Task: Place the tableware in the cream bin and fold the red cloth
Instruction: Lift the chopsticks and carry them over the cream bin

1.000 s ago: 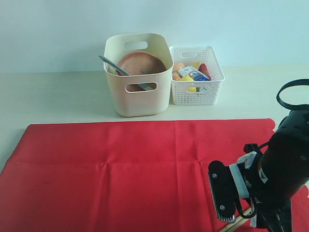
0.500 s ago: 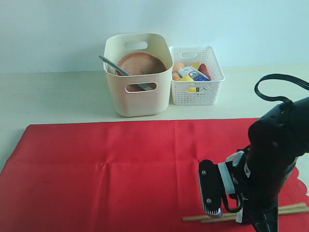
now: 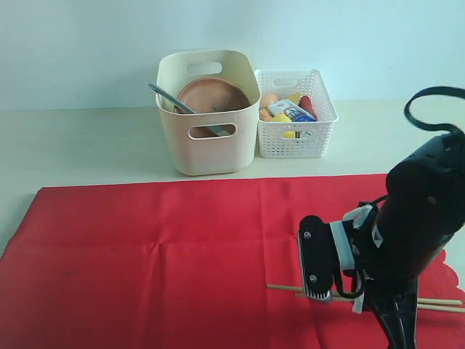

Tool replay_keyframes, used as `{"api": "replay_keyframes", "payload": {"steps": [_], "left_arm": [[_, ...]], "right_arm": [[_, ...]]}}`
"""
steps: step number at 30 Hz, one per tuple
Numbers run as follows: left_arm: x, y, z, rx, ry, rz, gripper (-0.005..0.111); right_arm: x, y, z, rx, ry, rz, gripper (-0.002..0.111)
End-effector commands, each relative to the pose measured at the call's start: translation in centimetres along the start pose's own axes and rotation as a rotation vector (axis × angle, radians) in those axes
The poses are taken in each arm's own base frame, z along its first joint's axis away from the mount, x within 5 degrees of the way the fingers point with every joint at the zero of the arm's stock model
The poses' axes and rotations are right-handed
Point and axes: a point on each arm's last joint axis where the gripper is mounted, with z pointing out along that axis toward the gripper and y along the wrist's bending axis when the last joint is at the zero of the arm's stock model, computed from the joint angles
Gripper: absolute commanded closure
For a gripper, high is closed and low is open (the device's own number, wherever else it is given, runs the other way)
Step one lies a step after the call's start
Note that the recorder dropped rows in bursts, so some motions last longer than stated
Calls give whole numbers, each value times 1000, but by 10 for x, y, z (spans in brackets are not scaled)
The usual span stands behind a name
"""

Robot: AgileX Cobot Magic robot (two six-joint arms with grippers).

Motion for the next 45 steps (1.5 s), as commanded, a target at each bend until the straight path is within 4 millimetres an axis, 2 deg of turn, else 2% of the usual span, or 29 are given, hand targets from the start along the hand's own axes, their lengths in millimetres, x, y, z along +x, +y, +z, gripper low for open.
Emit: {"api": "replay_keyframes", "payload": {"steps": [1, 10, 18, 21, 26, 31, 36, 40, 45], "left_arm": [[0, 0, 0, 3, -12, -9, 107], [0, 0, 0, 3, -12, -9, 107], [0, 0, 0, 3, -12, -9, 107], [0, 0, 0, 3, -12, -9, 107], [0, 0, 0, 3, -12, -9, 107], [0, 0, 0, 3, -12, -9, 107], [0, 0, 0, 3, -12, -9, 107], [0, 0, 0, 3, -12, -9, 107], [0, 0, 0, 3, -12, -9, 107]], "right_arm": [[-1, 0, -34, 88, -115, 63, 108], [-3, 9, -111, 308, -514, 216, 108], [7, 27, -169, 440, -828, 326, 108], [9, 30, -180, 458, -904, 372, 108], [9, 28, -185, 466, -970, 441, 108], [5, 23, -208, 457, -1095, 530, 108], [-4, 5, -222, 470, -1154, 604, 108], [-15, -20, -229, 510, -1221, 718, 108], [-32, -54, -232, 585, -1229, 755, 108]]}}
